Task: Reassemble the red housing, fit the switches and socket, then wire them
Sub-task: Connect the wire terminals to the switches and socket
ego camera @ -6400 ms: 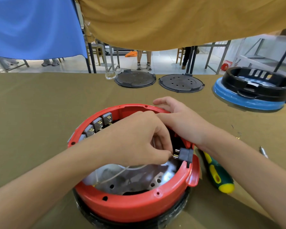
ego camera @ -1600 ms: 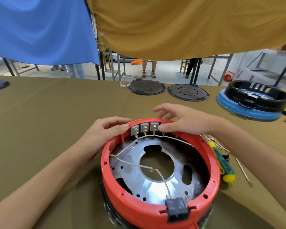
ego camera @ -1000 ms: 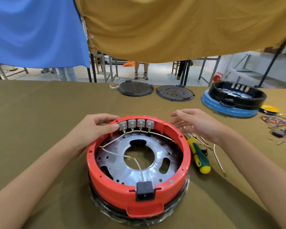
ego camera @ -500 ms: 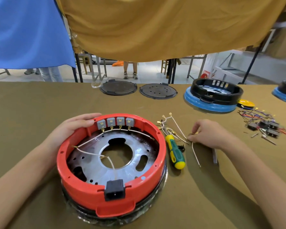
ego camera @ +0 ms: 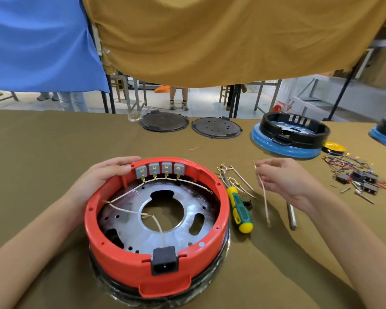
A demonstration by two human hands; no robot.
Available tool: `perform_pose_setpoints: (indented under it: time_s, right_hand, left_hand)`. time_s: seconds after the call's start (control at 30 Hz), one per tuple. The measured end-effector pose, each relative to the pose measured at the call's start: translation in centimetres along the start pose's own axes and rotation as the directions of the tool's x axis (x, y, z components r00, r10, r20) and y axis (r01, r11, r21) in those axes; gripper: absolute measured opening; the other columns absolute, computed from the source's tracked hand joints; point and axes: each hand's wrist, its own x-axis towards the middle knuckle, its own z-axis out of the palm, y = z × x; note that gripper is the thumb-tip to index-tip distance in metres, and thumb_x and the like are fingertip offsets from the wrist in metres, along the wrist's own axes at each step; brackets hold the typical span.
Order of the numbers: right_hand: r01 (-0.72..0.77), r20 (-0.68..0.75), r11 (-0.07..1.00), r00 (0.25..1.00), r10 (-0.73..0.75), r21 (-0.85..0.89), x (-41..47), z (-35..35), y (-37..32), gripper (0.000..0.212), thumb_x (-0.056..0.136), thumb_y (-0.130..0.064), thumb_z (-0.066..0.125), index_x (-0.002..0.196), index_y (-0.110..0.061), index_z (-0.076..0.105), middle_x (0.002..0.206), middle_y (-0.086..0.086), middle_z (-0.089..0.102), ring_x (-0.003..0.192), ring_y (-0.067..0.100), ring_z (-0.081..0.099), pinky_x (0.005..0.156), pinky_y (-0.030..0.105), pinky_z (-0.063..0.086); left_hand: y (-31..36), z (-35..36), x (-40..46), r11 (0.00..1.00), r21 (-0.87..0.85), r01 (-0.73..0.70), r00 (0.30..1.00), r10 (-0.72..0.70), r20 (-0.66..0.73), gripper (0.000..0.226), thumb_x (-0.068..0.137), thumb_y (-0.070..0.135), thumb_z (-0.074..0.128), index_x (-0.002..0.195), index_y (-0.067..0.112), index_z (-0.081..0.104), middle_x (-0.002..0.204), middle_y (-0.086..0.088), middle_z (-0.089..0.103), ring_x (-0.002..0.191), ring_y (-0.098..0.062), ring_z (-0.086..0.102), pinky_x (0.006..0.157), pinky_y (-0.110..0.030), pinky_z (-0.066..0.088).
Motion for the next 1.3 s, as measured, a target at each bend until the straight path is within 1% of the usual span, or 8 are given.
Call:
perform_pose_setpoints:
  time_s: [0.13, 0.4, 0.6, 0.73, 0.9, 1.0, 1.17, 1.3]
  right_hand:
    - [-0.110, 0.277, 0.867, 0.960, -0.034, 0.486, -0.6, 1.3, -1.2, 0.030, 0.079, -0.003, 0.066, 0.109, 0.003, 0.066, 0.077, 0.005, 0.060, 0.066, 0.010, 0.059, 0.059, 0.019, 0.055]
    - [-0.147, 0.353, 0.720, 0.924, -0.145, 0.679, -0.6, 5.2, -6.3, 0.013, 0.081, 0.001, 0.063, 0.094, -0.003, 0.062, 0.076, 0.006, 0.060, 0.063, 0.011, 0.060, 0.060, 0.018, 0.055]
    - [0.561, 0.095, 0.785, 0.795, -0.600, 0.261, -2.7, 10.1, -3.8, 0.003, 0.088, -0.007, 0.071, 0.087, -0.010, 0.072, 0.077, 0.004, 0.072, 0.070, 0.016, 0.070, 0.069, 0.025, 0.058]
    - [0.856, 0.138, 0.515, 0.517, -0.845, -0.054, -4.1, 10.8, -2.8, 0.010, 0.085, -0.006, 0.075, 0.090, -0.014, 0.073, 0.084, -0.006, 0.073, 0.078, 0.011, 0.071, 0.072, 0.024, 0.057]
    - [0.966, 0.324, 0.068, 0.149, -0.934, -0.248, -5.7, 10.8, -3.1, 0.006, 0.086, -0.003, 0.072, 0.089, -0.002, 0.076, 0.098, 0.005, 0.073, 0.091, 0.014, 0.070, 0.081, 0.027, 0.055]
    - [0.957, 0.389, -0.038, 0.081, -0.918, -0.287, -6.2, 11.0, -3.1, 0.006, 0.086, -0.002, 0.071, 0.089, -0.001, 0.076, 0.100, 0.004, 0.075, 0.090, 0.020, 0.072, 0.076, 0.034, 0.057]
    - [0.919, 0.471, -0.175, 0.013, -0.882, -0.353, -6.5, 11.0, -3.4, 0.008, 0.088, -0.003, 0.071, 0.093, -0.004, 0.077, 0.091, 0.003, 0.074, 0.082, 0.023, 0.070, 0.059, 0.038, 0.055]
    - [0.951, 0.628, -0.057, 0.156, -0.763, -0.305, -6.8, 11.6, -4.8, 0.018, 0.096, -0.017, 0.063, 0.108, -0.015, 0.075, 0.095, -0.004, 0.070, 0.086, 0.015, 0.067, 0.064, 0.039, 0.055]
  left_hand:
    - [0.1, 0.2, -0.1, 1.000, -0.014, 0.005, 1.000, -0.006, -0.009, 0.046, 0.075, 0.012, 0.060, 0.120, 0.007, 0.067, 0.110, -0.020, 0.073, 0.086, -0.027, 0.074, 0.063, -0.027, 0.059]
    - [0.3, 0.2, -0.5, 1.000, -0.026, -0.007, 1.000, 0.007, -0.009, 0.040, 0.075, 0.011, 0.063, 0.115, 0.007, 0.070, 0.110, -0.022, 0.072, 0.088, -0.029, 0.073, 0.066, -0.030, 0.060]
    - [1.7, -0.4, -1.7, 0.885, 0.417, -0.209, 0.955, 0.276, -0.107, 0.024, 0.095, 0.007, 0.058, 0.109, 0.021, 0.073, 0.112, 0.003, 0.074, 0.106, -0.012, 0.068, 0.093, -0.027, 0.052]
    - [3.1, 0.1, -3.5, 0.559, 0.710, -0.427, 0.840, 0.536, 0.083, 0.023, 0.092, 0.022, 0.069, 0.114, 0.028, 0.068, 0.107, 0.012, 0.070, 0.103, -0.004, 0.064, 0.091, -0.021, 0.048]
    - [2.8, 2.0, -5.0, 0.352, 0.843, -0.406, 0.864, 0.449, 0.228, 0.037, 0.085, 0.046, 0.066, 0.121, 0.040, 0.060, 0.111, 0.020, 0.051, 0.107, 0.000, 0.053, 0.091, -0.012, 0.038]
    - [2.4, 1.7, -5.4, 0.319, 0.923, -0.215, 0.949, 0.289, 0.121, 0.048, 0.080, 0.042, 0.069, 0.123, 0.048, 0.049, 0.117, 0.016, 0.040, 0.111, -0.005, 0.047, 0.092, -0.021, 0.036]
    - [2.3, 1.5, -4.8, 0.310, 0.942, -0.131, 0.941, 0.338, 0.020, 0.044, 0.083, 0.003, 0.054, 0.117, 0.030, 0.060, 0.112, 0.004, 0.056, 0.099, -0.014, 0.060, 0.090, -0.031, 0.047]
    - [2.7, 0.7, -3.1, 0.591, 0.785, -0.184, 0.940, 0.338, -0.035, 0.031, 0.086, -0.005, 0.059, 0.096, 0.022, 0.071, 0.096, 0.008, 0.074, 0.088, -0.006, 0.071, 0.078, -0.020, 0.053]
